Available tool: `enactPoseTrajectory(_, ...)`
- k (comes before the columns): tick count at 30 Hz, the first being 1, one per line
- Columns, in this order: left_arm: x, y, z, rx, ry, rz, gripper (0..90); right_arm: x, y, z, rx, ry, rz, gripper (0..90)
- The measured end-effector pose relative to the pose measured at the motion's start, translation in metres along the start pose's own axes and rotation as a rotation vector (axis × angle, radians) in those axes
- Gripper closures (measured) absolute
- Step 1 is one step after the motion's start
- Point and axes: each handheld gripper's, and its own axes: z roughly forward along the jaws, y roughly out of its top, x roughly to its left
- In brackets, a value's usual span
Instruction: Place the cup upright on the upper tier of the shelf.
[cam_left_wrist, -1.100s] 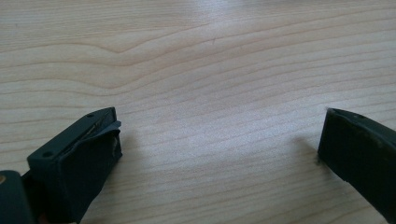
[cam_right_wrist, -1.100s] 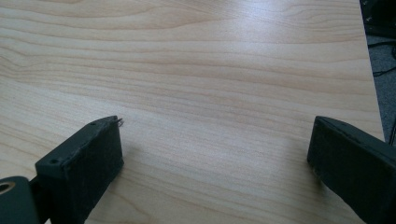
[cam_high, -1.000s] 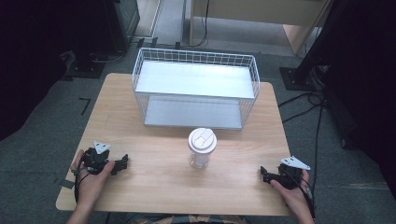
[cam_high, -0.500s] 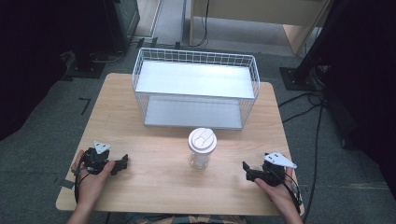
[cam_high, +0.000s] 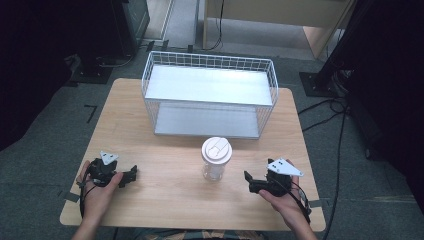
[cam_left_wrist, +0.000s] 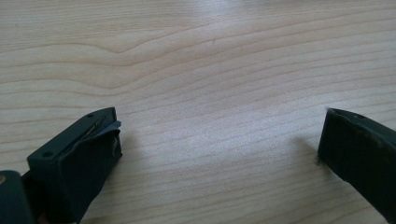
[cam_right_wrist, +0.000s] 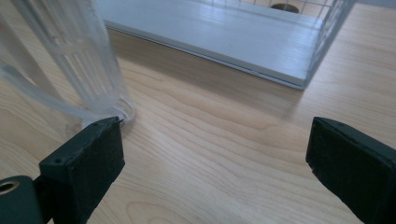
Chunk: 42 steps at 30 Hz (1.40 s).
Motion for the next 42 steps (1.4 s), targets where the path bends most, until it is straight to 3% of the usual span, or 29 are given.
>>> enactPoseTrajectory(10,0.0,0.0,0.0,0.0,0.0,0.0,0.0,0.02,0.014,0.004,-0.02,0.049,-0.046,3.9)
enactPoseTrajectory(31,0.0,0.0,0.0,0.0,0.0,0.0,0.0,0.055,0.027,0.016,-0.048,0.162,-0.075,3.9)
enactPoseTrajectory(42,0.0,0.0,0.0,0.0,0.0,0.0,0.0,0.072,0.035,0.03,-0.07,0.178,-0.083,3.9)
